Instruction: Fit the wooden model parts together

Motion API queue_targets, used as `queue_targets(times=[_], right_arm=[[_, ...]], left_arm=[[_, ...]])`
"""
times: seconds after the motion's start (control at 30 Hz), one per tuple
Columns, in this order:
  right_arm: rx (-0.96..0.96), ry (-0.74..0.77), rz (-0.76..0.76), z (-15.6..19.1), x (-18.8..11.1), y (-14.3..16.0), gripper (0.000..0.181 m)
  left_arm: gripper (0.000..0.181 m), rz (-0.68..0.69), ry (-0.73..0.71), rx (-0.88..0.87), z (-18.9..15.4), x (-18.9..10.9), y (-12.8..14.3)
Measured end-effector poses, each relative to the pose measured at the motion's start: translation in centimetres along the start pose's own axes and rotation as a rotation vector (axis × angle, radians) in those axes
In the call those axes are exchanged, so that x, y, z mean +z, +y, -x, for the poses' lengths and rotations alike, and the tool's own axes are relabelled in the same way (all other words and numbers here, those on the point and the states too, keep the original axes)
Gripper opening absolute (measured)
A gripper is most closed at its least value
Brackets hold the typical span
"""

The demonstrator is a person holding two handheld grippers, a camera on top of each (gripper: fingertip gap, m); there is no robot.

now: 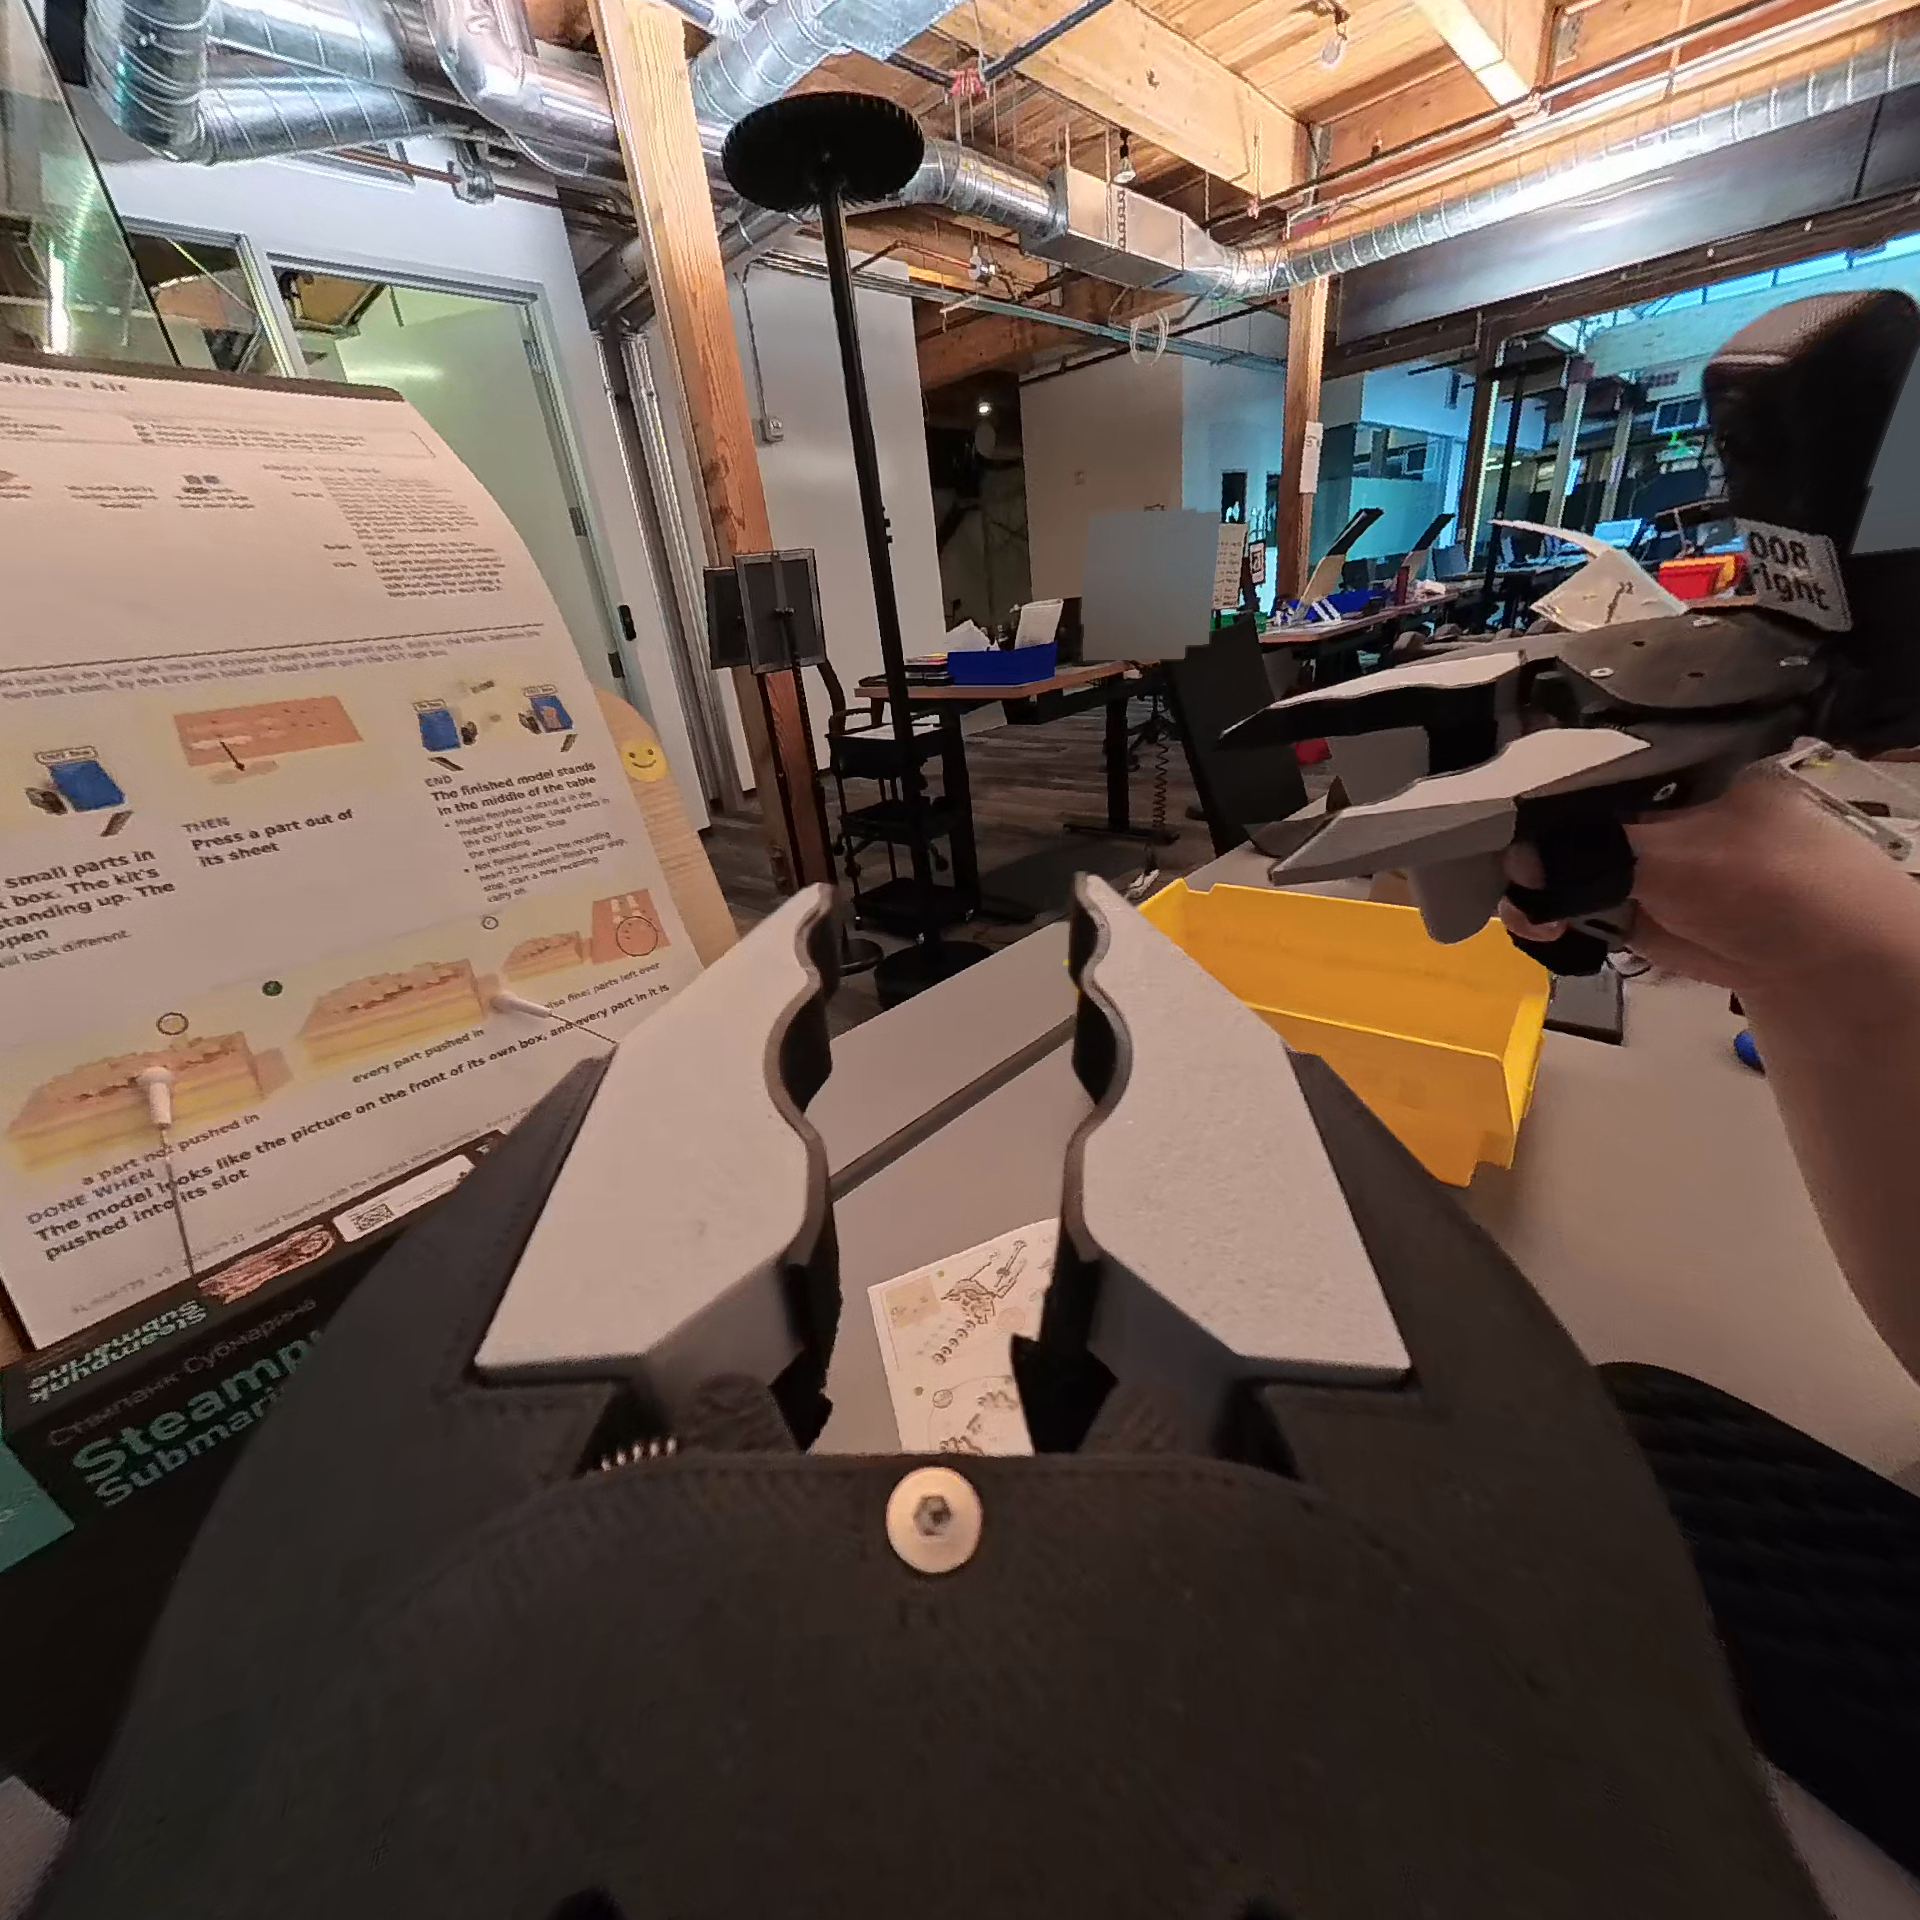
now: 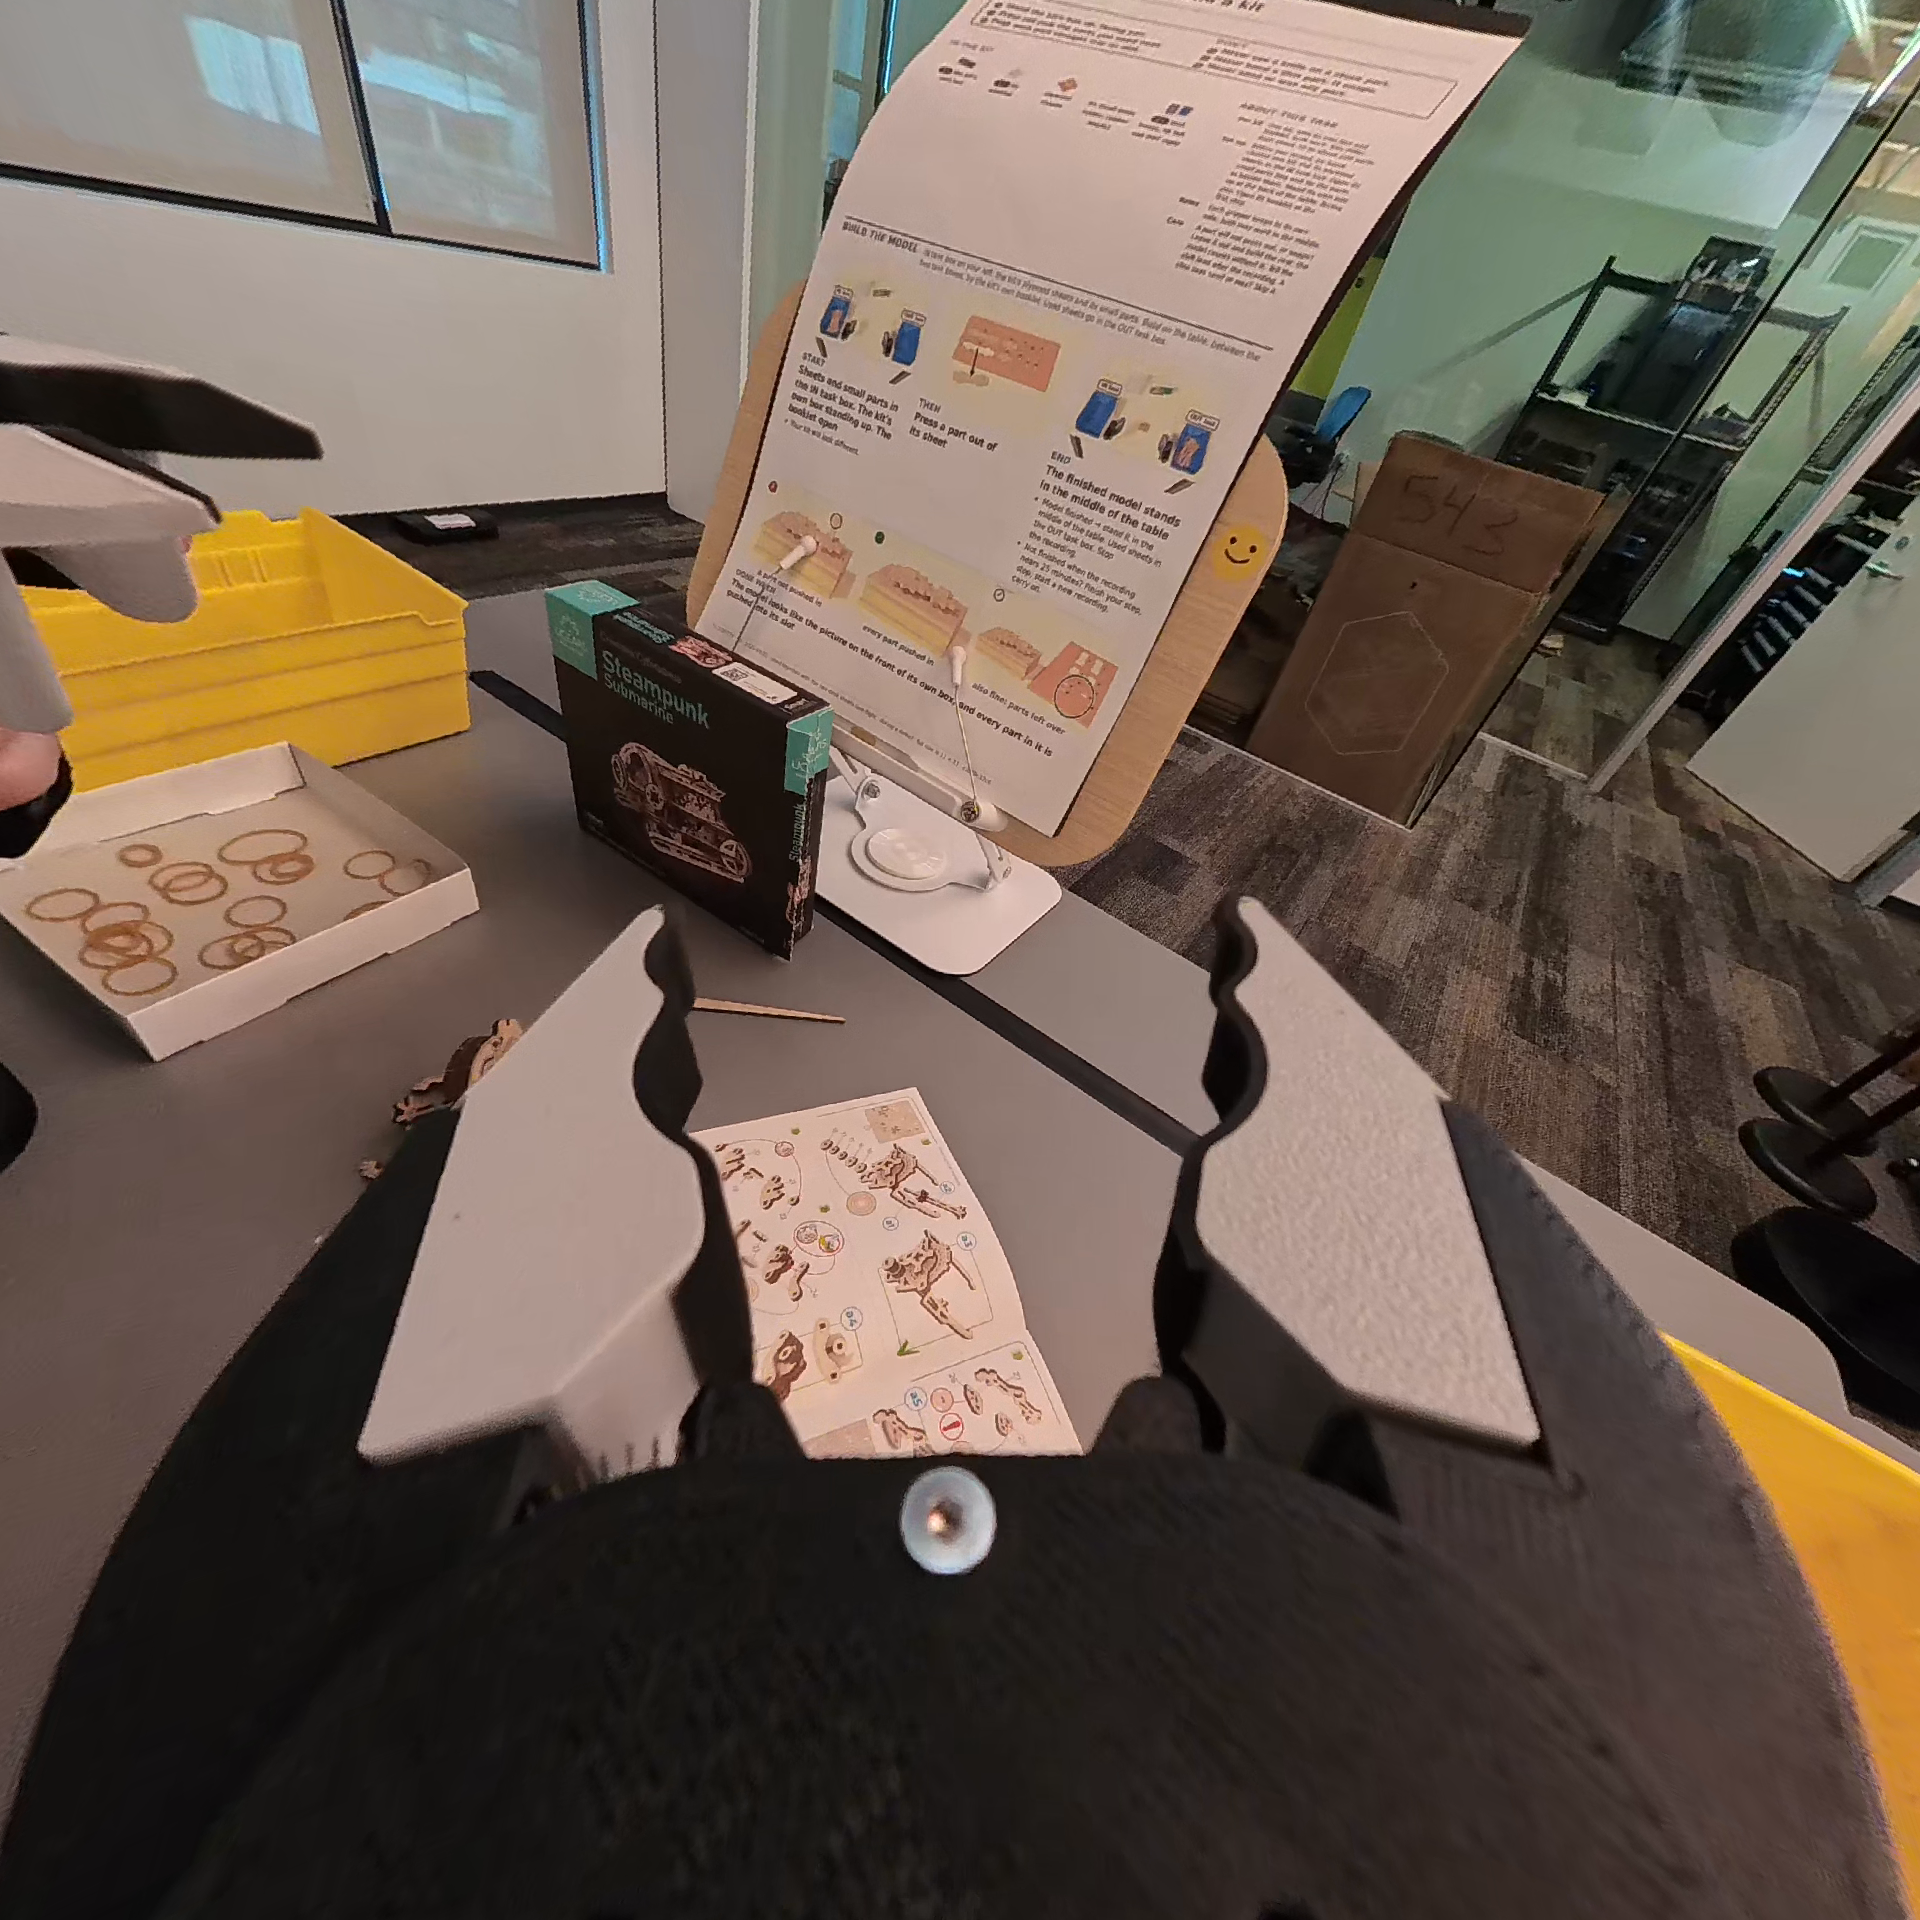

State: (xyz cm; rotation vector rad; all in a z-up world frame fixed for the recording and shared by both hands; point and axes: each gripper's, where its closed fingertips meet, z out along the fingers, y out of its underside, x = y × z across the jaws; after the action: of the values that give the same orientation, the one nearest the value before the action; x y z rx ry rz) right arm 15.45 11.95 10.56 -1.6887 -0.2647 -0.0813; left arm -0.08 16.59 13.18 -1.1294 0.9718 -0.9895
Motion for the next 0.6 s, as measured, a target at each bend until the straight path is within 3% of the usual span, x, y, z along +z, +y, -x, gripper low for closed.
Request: queue_targets(times=[0.3,0.47,0.6], right_arm=[[0.000,-0.001,-0.060,-0.6,0.2,-0.5,0.118],[0.012,-0.055,-0.078,0.0,0.1,-0.7,0.095],[0.011,-0.057,-0.100,0.1,-0.3,-1.2,0.084]], left_arm=[[0.076,-0.006,0.000,-0.012,0.5,-0.2,-0.4],[0.082,-0.001,0.014,-0.019,0.5,-0.1,-0.3],[0.065,-0.012,0.033,-0.024,0.1,-0.3,-0.5]])
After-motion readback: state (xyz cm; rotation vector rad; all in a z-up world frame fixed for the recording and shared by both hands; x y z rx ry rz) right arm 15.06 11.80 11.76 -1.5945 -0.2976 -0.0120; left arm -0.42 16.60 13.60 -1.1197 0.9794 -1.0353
